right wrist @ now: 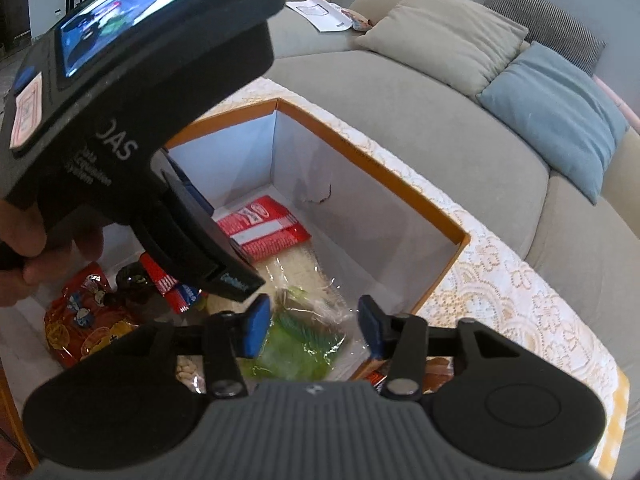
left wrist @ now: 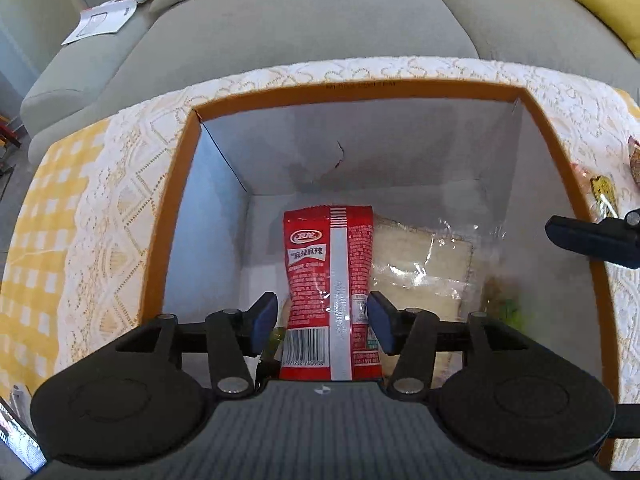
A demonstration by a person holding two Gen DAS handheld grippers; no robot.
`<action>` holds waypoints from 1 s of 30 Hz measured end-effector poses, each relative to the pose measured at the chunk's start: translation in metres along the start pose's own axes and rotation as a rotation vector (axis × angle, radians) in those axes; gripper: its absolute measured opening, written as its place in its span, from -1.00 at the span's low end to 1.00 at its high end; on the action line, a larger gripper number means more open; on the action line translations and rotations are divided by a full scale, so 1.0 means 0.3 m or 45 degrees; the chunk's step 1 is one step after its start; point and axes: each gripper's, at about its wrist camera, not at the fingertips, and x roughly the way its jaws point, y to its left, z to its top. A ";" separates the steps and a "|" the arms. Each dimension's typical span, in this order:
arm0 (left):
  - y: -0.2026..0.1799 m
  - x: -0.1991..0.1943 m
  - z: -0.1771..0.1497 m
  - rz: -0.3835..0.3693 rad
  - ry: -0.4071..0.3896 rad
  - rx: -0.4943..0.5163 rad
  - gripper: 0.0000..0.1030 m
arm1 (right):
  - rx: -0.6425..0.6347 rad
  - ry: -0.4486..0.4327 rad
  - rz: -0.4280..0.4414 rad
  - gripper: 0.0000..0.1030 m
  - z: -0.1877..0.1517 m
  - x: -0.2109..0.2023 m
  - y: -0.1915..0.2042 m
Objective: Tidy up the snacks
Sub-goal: 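Withdraw both grippers from the box toward the remaining snacks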
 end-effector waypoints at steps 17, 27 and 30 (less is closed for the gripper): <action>-0.122 -0.318 -0.122 -0.006 -0.314 0.007 0.26 | 0.297 -0.286 -0.023 0.04 -0.156 -0.308 -0.068; -0.292 -0.443 -0.256 -0.046 -0.402 0.099 0.26 | 0.449 -0.364 -0.151 0.06 -0.366 -0.503 -0.086; -0.338 -0.458 -0.293 -0.072 -0.396 0.120 0.26 | 0.486 -0.365 -0.192 0.06 -0.432 -0.540 -0.085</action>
